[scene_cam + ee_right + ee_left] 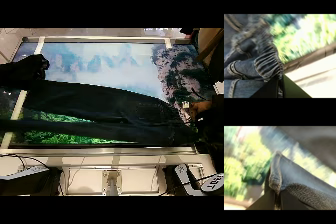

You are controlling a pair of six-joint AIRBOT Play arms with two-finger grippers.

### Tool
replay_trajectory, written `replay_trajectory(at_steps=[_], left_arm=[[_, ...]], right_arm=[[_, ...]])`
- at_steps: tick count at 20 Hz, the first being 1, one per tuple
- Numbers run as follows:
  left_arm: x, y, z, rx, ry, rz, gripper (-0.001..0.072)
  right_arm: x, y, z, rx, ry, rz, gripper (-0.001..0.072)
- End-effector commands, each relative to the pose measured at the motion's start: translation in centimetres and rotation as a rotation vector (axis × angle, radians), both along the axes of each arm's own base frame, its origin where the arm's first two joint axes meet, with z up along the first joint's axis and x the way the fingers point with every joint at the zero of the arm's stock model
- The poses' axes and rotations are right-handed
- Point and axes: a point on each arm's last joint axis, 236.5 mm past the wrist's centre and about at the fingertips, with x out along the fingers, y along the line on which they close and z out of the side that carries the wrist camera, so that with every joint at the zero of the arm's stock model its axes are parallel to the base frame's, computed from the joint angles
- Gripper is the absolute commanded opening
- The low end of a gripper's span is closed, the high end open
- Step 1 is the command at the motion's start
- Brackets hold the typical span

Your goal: Fold the clothes and pants, and hang the long-sleeved shirts on hangers.

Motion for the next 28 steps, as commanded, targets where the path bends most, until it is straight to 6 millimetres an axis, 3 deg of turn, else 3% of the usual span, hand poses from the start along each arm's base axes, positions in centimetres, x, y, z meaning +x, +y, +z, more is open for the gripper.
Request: replay_trajectory(at_steps=[1,4,9,13,16,18,20,22,25,28], left_arm=[[-4.2,0.7,-6.3,0.042,0.161,0.067,0.0019],[-4.2,1.1,-8.0,0.070,0.161,0.121,0.0019],[-1.2,1.4,-7.3,0.096,0.092,0.139,0.0019],[6.0,0.3,-4.4,0.108,-0.093,0.142,0.0019],[12.4,-2.2,0.2,0.188,-0.207,-0.004,0.0019],[14.3,-3.2,2.7,0.253,-0.255,-0.063,0.0019],[12.7,-3.2,2.4,0.268,-0.209,-0.072,0.0019],[8.2,-1.5,-0.1,0.256,-0.063,-0.014,0.0019],[-0.2,1.2,-4.0,0.203,0.152,0.119,0.0019],[-3.5,3.1,-4.5,0.183,0.172,0.224,0.0019]], right_arm=[[-3.5,0.9,-3.9,0.044,0.118,-0.092,0.0052],[-3.7,1.0,-4.4,0.060,0.139,-0.146,0.0052],[-3.2,0.6,-4.4,0.057,0.132,-0.197,0.0052],[-1.7,0.2,-3.9,0.061,0.070,-0.232,0.0052],[1.3,0.0,-2.2,0.070,-0.070,-0.217,0.0052],[1.6,-0.5,-1.5,0.040,-0.094,-0.186,0.0052],[-0.4,-0.7,-2.6,0.004,-0.008,-0.151,0.0052],[-2.6,-1.2,-3.8,-0.036,0.083,-0.124,0.0051],[-3.0,-1.8,-4.1,-0.061,0.102,-0.145,0.0051],[-3.0,-1.9,-4.1,-0.049,0.112,-0.186,0.0052]])
